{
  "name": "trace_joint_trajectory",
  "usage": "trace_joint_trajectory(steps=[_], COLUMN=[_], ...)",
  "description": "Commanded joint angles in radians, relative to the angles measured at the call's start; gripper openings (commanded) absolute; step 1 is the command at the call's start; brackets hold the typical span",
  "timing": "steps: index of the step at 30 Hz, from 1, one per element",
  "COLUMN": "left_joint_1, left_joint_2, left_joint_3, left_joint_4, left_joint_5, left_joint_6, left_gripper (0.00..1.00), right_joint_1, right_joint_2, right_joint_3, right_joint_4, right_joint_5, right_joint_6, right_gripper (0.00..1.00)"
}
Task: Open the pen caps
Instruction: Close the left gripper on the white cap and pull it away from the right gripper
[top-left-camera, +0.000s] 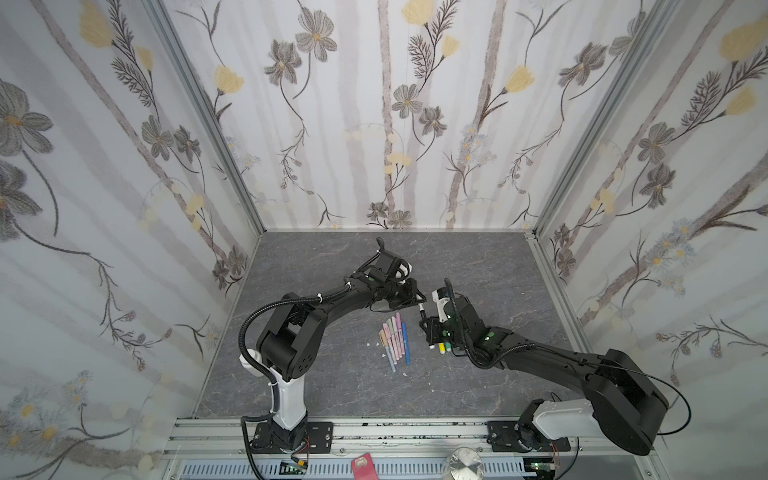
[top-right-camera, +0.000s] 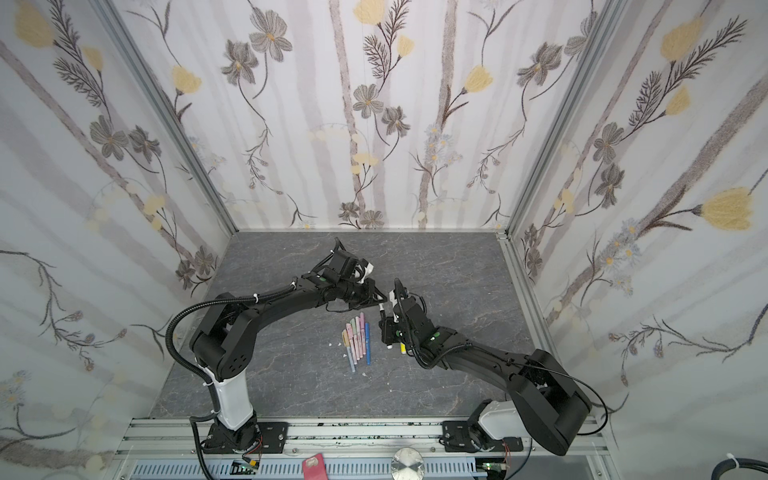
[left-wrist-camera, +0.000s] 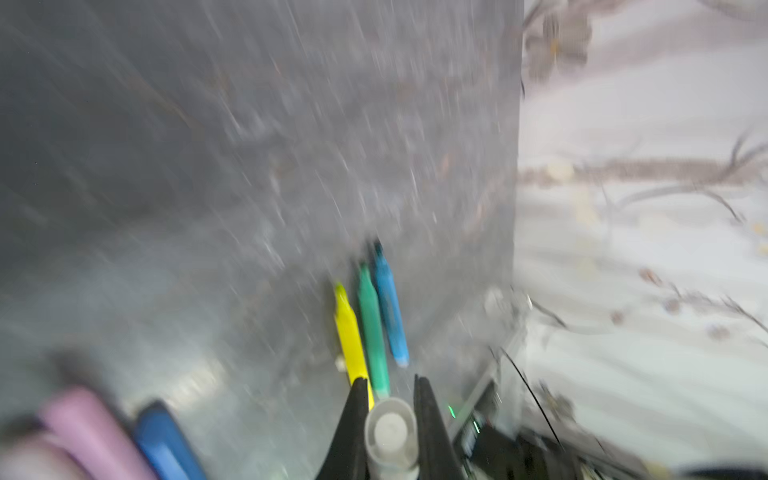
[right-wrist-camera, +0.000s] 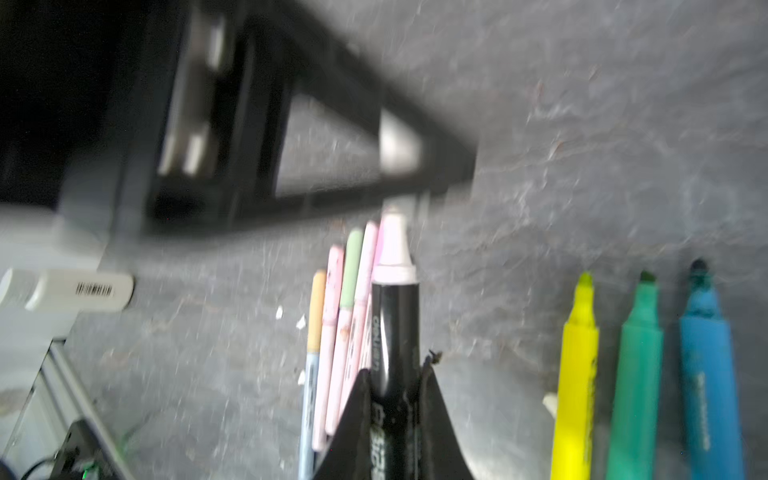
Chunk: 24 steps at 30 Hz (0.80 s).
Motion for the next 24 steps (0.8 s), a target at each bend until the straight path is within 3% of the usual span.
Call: trace_joint_trajectory(steps=[1,9,24], left_joint_1=[0.019,0.073,0.377], left_joint_2=[0.013,-0.004,-0.27], left_joint_3=[0.028,0.032,-0.303], left_joint_4=[0.036,-0.005,-0.023], left_joint_5=[-0.127,-0.133,-0.104], left_joint_6=[0.022,0.053,0.143], left_gripper=[0.0,0.0,0.0], right_joint_1=[0.012,0.017,0.017], right_joint_2=[-0.016,0.002,0.231], right_joint_3=[-0.02,-0.029,0.192], right_joint_4=[-0.024,-0.058,-0.312], right_joint_5=[-0.045,0.001,0.278], right_joint_6=[0.024,0.042,0.059], right_gripper=[0.0,0.0,0.02])
